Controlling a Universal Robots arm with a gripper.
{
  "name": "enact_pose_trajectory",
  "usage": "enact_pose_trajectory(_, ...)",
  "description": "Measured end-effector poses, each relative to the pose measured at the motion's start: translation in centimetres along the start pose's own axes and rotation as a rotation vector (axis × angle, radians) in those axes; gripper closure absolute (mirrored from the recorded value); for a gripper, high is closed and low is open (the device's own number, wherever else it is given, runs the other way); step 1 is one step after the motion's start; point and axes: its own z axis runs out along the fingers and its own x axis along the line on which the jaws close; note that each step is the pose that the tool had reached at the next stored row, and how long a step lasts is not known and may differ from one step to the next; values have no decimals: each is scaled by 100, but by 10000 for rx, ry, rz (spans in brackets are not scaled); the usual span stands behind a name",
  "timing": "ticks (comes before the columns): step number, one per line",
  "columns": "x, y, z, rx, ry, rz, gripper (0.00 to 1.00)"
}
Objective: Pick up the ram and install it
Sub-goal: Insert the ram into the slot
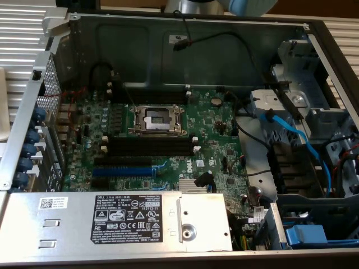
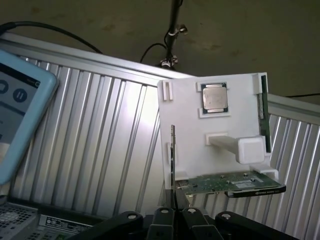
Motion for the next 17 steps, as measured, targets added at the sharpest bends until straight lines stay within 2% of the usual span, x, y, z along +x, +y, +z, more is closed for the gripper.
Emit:
enact_pose_trajectory(3,3,-44,-3,1,3,22,88)
enact_pose_trajectory(6,23,-143,-17,47,12,21,88)
enact_pose_trajectory(9,46,-253,-40,60,15,21,88)
enact_pose_trajectory(17,95,-494,-185,96,23,21,88)
